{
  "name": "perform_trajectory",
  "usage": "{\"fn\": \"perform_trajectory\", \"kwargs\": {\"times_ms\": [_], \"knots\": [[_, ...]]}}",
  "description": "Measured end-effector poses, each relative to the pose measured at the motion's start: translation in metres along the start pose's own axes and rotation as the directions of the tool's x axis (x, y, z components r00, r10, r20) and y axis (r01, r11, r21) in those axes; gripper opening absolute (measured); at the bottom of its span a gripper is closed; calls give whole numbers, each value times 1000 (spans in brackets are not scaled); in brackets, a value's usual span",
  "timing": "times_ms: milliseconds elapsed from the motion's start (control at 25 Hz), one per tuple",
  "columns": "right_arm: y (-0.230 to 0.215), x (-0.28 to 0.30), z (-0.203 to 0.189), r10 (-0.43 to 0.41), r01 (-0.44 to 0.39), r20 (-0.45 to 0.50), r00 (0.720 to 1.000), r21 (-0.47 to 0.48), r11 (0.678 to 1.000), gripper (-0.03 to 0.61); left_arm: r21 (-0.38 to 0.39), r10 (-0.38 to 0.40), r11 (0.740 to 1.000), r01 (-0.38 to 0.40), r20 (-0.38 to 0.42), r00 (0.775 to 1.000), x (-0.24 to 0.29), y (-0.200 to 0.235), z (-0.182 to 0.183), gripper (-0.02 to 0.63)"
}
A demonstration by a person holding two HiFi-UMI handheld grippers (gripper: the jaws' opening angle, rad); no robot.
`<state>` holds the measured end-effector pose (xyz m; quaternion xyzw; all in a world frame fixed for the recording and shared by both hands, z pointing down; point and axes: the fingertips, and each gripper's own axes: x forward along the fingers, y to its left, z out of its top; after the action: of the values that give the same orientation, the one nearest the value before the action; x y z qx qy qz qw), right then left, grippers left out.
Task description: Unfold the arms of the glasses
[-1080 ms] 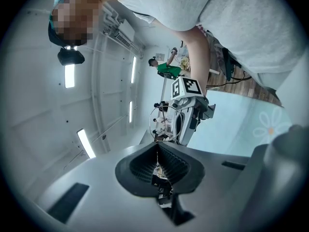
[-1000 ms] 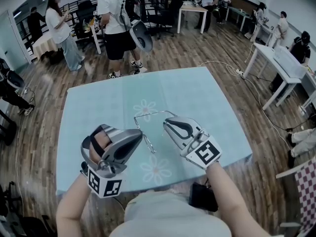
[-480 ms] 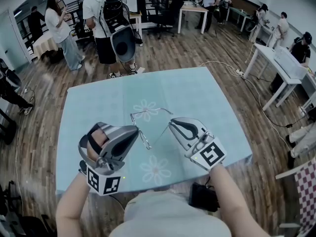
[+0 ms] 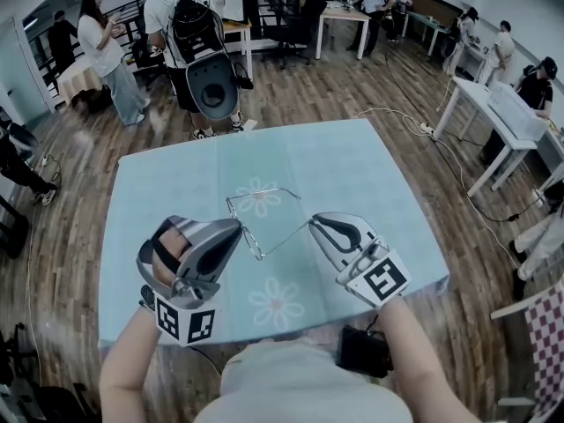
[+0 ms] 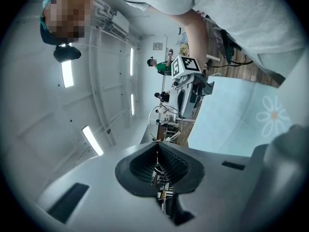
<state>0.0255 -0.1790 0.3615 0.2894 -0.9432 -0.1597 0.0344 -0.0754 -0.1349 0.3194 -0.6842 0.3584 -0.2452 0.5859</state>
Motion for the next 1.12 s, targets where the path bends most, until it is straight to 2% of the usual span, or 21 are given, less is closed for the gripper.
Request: {"fn": "perform_trajectory", "kwargs": {"times_ms": [520, 1120], "knots": [[6, -8, 2, -3, 3, -1, 1000, -3, 1000, 28, 11, 24, 1000, -23, -69, 997, -2, 0, -17, 11], [-2, -14, -5, -4, 4, -9, 1000, 5, 1000, 28, 46, 32, 998, -31, -21, 999, 3, -6, -2, 11]]}}
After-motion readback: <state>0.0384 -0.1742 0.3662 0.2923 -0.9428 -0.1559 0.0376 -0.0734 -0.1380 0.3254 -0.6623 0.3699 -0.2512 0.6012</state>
